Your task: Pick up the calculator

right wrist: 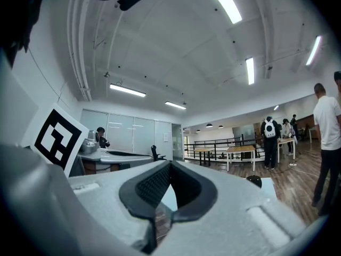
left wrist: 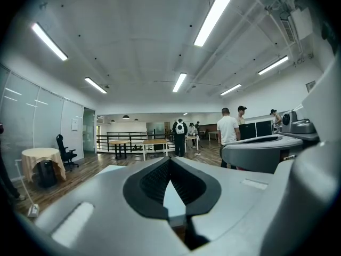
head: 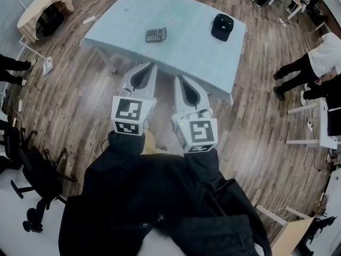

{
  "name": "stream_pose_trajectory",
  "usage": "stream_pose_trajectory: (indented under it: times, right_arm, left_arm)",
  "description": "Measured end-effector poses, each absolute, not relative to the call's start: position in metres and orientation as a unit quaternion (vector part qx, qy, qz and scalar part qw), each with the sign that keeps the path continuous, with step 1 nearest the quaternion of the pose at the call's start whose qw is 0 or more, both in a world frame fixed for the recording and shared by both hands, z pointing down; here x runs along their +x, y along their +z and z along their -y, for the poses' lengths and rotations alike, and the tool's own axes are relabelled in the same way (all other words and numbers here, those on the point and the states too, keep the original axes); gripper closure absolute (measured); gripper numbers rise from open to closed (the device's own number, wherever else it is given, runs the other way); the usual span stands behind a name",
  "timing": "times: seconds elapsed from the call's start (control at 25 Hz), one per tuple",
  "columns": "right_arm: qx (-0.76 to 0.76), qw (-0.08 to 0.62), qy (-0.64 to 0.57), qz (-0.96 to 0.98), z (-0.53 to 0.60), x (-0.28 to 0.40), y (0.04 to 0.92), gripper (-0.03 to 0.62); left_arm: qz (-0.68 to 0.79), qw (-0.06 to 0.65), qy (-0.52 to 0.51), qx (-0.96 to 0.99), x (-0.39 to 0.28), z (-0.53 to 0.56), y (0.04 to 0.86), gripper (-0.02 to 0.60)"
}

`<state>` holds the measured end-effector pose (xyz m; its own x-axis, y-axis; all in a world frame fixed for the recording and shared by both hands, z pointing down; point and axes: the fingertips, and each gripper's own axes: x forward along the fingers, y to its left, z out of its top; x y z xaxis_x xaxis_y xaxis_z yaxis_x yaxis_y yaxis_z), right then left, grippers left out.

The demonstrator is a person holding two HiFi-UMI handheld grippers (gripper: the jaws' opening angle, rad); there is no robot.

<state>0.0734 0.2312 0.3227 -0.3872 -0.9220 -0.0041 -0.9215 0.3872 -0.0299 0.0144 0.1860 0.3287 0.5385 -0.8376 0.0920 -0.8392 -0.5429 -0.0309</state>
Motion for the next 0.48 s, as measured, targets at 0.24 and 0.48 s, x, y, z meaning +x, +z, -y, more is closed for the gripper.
stream_pose_trajectory:
  times: [0.24,0.48]
  right_arm:
    - [-0.562,0.01,-0.009,-0.827,-0.184,0.067,0.331,0.594]
    - [-0.571,0.001,0.009,-0.821,-0.103,0.063,0.323,0.594]
  left_arm:
    - [0.468,-0.005,0.047,0.882,0.011,-0.139,0.332,0.584]
    - [0.472,-0.03,0.043,0.88,-0.004,-0.055,0.319,0.584]
